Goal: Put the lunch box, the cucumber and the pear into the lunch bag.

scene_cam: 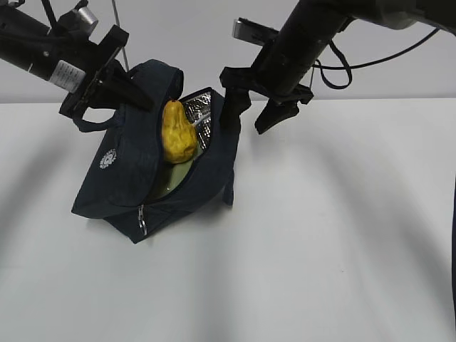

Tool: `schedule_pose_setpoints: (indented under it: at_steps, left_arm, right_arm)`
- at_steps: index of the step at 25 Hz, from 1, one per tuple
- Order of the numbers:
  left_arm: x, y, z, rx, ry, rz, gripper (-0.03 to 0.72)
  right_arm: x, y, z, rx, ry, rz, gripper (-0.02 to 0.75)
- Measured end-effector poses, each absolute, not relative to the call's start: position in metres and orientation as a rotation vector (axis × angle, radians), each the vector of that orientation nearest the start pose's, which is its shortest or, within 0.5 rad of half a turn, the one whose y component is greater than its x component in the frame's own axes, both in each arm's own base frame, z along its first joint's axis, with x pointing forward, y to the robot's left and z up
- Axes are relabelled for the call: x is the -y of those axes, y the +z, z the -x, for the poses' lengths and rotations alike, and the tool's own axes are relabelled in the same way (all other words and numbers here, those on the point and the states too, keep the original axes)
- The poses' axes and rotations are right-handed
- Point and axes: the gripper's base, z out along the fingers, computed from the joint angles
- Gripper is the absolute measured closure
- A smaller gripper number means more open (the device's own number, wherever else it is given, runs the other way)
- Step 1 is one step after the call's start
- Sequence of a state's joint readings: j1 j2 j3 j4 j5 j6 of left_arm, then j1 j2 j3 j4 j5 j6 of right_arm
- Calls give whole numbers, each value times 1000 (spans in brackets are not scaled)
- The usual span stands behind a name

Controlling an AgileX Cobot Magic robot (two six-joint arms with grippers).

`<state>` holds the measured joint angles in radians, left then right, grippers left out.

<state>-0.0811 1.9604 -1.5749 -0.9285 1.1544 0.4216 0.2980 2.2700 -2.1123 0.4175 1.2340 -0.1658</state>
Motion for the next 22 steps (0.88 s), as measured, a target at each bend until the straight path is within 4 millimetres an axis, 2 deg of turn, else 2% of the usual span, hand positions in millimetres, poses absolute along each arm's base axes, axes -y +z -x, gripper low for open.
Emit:
schedule_pose_setpoints:
  at_steps: [6,9,15,17,20,22]
  left_arm:
    - [100,258,-403,-2635,-1179,-205,688]
    - [100,258,-403,-2635,-1179,-205,688]
    - [100,258,-403,-2635,-1179,-205,688]
    - [100,258,-403,-2635,-1179,-205,688]
    - [100,258,-403,-2638,-1180,-205,688]
    - [103,258,-401,-2648,-1192,-210,688]
  right_arm:
    - [-180,222,-449,-2834,712,540,202]
    - [-184,216,-450,-2832,776,546,302]
    - [-188,206,-452,-2838,842,523,637]
    - [-188,206,-452,-2838,842,525,715]
    - [-186,214,-450,-2826,818,532,741]
    - [-183,226,-448,-2811,774,535,742]
